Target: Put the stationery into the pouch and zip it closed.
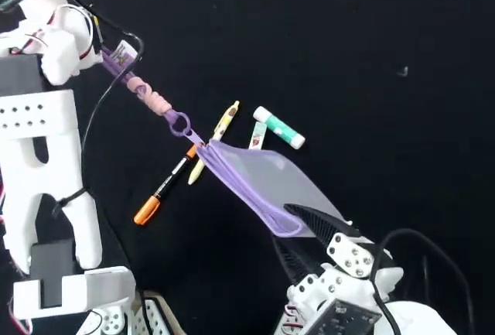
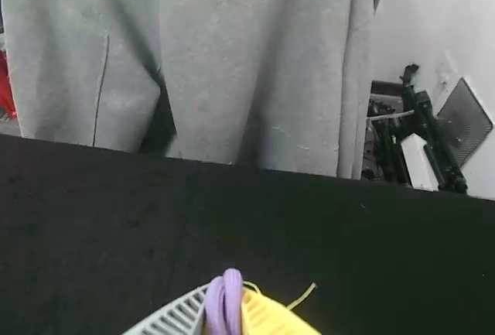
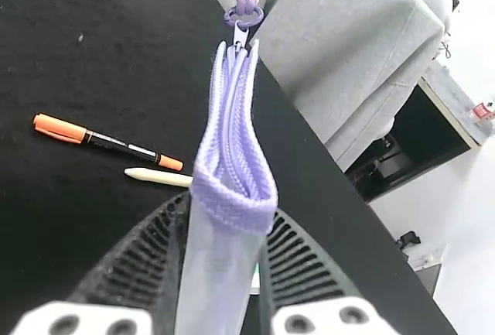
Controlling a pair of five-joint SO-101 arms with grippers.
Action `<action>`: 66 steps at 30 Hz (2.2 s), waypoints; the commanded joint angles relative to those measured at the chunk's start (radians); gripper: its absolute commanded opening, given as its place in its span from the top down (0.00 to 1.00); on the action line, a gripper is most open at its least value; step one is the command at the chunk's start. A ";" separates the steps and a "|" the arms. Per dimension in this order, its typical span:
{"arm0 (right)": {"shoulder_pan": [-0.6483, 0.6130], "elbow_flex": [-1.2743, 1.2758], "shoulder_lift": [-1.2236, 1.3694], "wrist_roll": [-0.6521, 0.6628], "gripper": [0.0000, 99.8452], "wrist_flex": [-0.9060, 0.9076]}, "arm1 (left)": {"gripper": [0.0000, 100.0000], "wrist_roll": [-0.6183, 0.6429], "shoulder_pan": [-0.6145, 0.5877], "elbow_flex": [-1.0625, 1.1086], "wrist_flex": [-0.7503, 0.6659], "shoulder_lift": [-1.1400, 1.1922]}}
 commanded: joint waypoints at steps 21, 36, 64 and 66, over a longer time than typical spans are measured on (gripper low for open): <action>0.018 0.119 0.001 -0.078 0.85 -0.170 | 0.97 -0.009 0.496 -0.346 0.037 -0.331; 0.018 0.067 0.001 -0.092 0.76 -0.213 | 0.97 -0.008 0.639 -0.403 0.089 -0.446; 0.026 -0.097 0.228 -0.026 0.68 -0.117 | 0.97 0.187 0.364 -0.582 0.344 -0.448; 0.069 -0.045 0.255 -0.028 0.68 -0.169 | 0.97 0.187 0.363 -0.582 0.368 -0.448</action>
